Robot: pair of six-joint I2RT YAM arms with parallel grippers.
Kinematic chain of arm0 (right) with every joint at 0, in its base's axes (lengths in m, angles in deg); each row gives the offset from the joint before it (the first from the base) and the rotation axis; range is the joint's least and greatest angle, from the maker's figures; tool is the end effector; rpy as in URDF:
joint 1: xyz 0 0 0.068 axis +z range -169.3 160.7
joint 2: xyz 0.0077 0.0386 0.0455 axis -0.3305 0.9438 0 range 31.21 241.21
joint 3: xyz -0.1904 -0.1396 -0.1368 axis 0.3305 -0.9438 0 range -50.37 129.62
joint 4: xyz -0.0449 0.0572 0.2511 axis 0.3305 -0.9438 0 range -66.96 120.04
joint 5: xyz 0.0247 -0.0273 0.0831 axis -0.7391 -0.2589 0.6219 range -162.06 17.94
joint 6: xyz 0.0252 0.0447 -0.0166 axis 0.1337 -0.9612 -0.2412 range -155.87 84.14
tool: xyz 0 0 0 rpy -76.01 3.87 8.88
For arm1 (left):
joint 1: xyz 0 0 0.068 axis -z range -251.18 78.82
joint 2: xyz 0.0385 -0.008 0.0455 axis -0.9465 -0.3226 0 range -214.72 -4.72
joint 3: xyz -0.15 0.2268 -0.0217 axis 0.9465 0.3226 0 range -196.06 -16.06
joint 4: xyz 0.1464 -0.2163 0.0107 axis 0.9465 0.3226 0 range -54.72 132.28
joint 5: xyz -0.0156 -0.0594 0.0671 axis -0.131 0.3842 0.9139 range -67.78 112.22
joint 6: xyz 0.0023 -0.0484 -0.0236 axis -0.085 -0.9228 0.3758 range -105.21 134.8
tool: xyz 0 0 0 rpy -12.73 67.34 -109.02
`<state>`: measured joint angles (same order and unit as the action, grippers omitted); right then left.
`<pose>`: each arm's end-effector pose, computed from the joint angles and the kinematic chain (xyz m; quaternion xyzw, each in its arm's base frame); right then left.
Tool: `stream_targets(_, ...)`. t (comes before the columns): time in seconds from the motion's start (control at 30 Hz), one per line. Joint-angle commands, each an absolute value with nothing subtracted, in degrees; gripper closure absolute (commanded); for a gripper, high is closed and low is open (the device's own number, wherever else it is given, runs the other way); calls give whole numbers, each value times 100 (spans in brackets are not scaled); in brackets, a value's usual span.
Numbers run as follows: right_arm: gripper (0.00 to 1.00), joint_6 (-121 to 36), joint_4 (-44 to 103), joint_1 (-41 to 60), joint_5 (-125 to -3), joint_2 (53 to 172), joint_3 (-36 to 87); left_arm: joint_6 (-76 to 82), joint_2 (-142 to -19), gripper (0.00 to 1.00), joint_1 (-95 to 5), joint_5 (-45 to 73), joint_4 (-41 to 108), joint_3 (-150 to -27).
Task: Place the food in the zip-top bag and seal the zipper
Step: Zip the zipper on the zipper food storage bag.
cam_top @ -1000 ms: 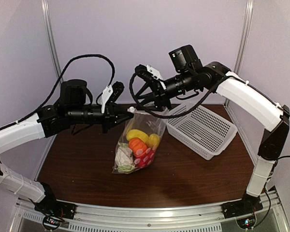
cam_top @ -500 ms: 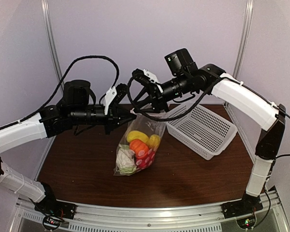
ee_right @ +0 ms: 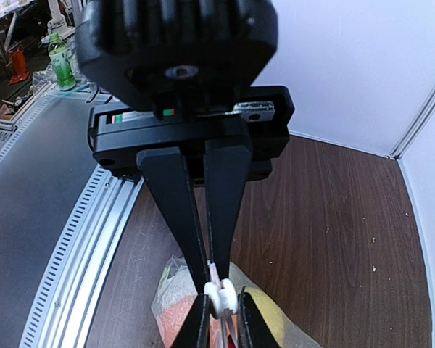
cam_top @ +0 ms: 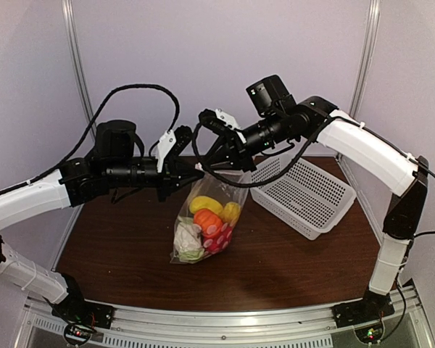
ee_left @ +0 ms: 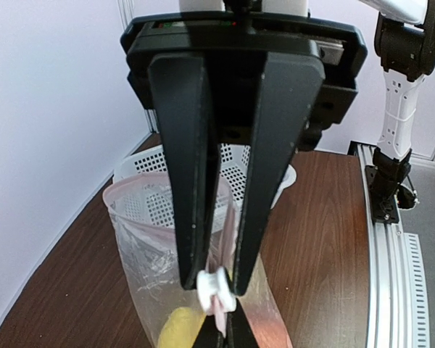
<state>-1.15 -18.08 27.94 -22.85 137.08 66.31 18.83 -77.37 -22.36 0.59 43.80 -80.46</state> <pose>0.2511 0.3112 0.4134 -0.6738 0.4939 0.4149 0.3604 0.1843 -0.2306 0.3589 0.4511 0.6561 -0.3624 0.4844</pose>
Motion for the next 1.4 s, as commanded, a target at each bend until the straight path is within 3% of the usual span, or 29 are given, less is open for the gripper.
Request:
stream_targets(0.0, 89, -75, -1932, 2833, -2372, 13673, 6573, 1957, -7768, 99, -2213, 160, 4100, -8180)
stream_targets(0.33, 100, -126, -1927, 2838, -3039, 13576, 6590, 1911, -7607, 100, -2213, 574, 4005, -8002)
stream_targets(1.07, 100, -32, -2666, 2032, -3580, 13463, 6689, 1832, -7078, 100, -2569, 958, 3875, -7414)
stream_targets(1.37, 100, 120, -2902, 1507, -3654, 13148, 6151, 1837, -6915, 100, -2817, 1000, 3757, -7138)
